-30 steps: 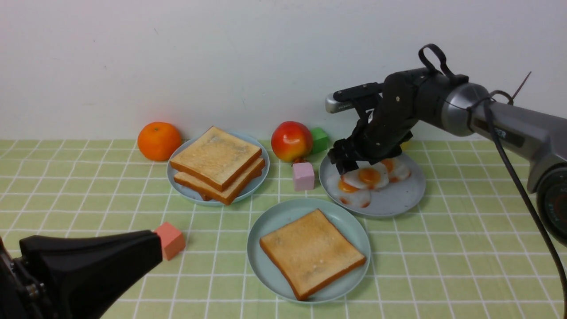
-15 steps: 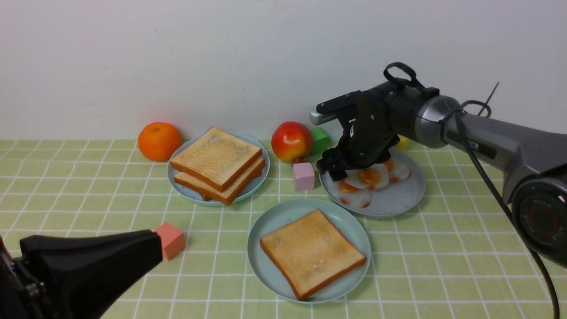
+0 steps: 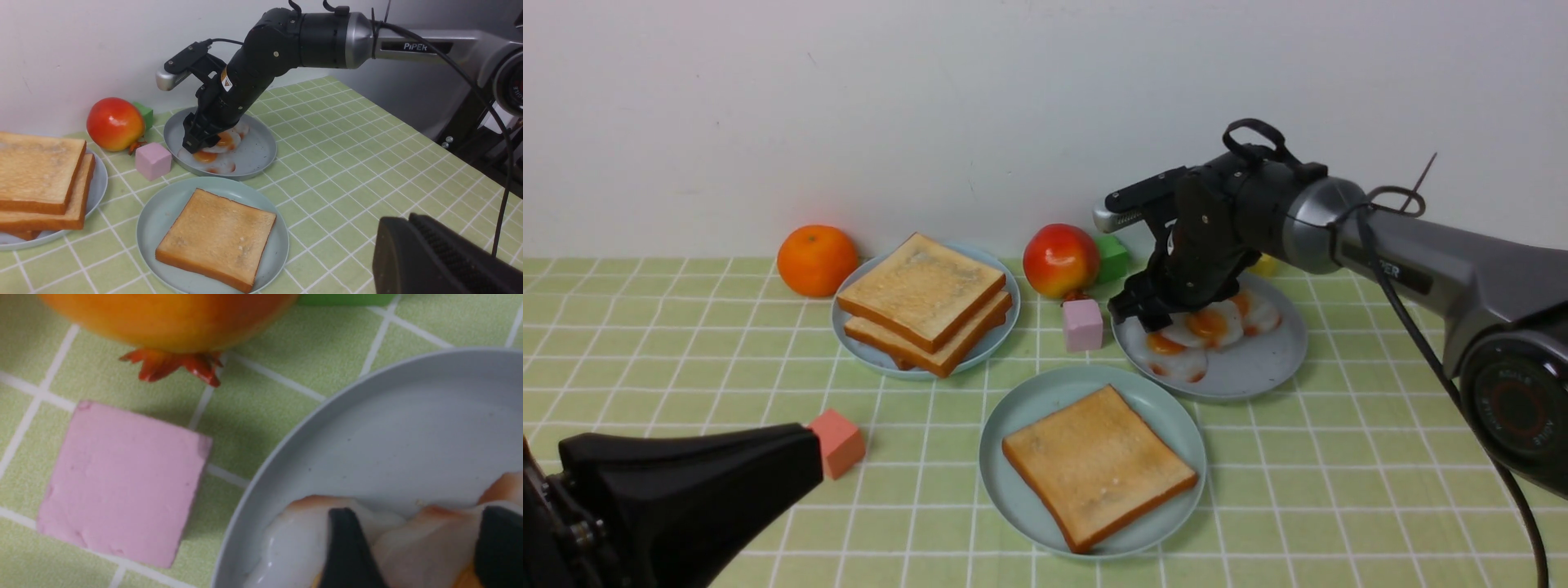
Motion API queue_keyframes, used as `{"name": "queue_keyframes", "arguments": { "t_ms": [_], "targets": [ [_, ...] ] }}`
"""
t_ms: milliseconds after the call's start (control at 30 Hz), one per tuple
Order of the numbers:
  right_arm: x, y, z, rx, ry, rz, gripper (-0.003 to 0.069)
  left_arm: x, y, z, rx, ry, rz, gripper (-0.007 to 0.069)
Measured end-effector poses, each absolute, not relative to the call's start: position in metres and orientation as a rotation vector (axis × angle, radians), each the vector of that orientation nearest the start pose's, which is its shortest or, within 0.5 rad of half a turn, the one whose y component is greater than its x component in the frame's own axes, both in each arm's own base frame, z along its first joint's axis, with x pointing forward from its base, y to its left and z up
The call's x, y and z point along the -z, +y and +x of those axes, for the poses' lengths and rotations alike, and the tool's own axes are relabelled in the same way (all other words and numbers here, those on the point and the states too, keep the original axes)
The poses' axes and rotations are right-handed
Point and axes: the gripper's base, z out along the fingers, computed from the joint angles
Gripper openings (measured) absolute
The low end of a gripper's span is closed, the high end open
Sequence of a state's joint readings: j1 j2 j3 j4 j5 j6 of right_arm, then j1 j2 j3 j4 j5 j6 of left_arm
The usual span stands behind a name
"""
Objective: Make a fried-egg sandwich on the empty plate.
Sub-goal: Use the right arm to grab a fried egg
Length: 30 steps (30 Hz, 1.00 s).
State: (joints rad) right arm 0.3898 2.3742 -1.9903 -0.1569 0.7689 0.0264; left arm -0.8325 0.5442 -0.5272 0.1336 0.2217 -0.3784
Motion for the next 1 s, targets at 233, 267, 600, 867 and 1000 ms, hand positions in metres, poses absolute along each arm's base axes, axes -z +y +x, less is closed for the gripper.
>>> {"name": "queue_keyframes", "arguments": {
  "t_ms": [233, 267, 600, 867, 1000],
  "targets": [
    [-0.168, 0.188, 0.483, 0.052, 2.554, -0.600, 0.0091, -0.328, -0.085, 0.081, 0.766, 1.714, 0.492, 0.0031],
    [-0.167, 0.187, 0.483, 0.062, 2.565, -0.612, 0.0034, -0.328, -0.085, 0.081, 0.767, 1.714, 0.492, 0.0031],
    [-0.191, 0.182, 0.471, 0.093, 2.617, -0.651, -0.0010, -0.328, -0.084, 0.081, 0.753, 1.707, 0.502, 0.0037],
    [-0.209, 0.181, 0.459, 0.113, 2.673, -0.661, -0.0007, -0.328, -0.084, 0.081, 0.735, 1.699, 0.515, 0.0039],
    [-0.208, 0.167, 0.462, 0.096, 2.723, -0.545, -0.0001, -0.328, -0.084, 0.081, 0.730, 1.697, 0.518, 0.0039]
  ]
}}
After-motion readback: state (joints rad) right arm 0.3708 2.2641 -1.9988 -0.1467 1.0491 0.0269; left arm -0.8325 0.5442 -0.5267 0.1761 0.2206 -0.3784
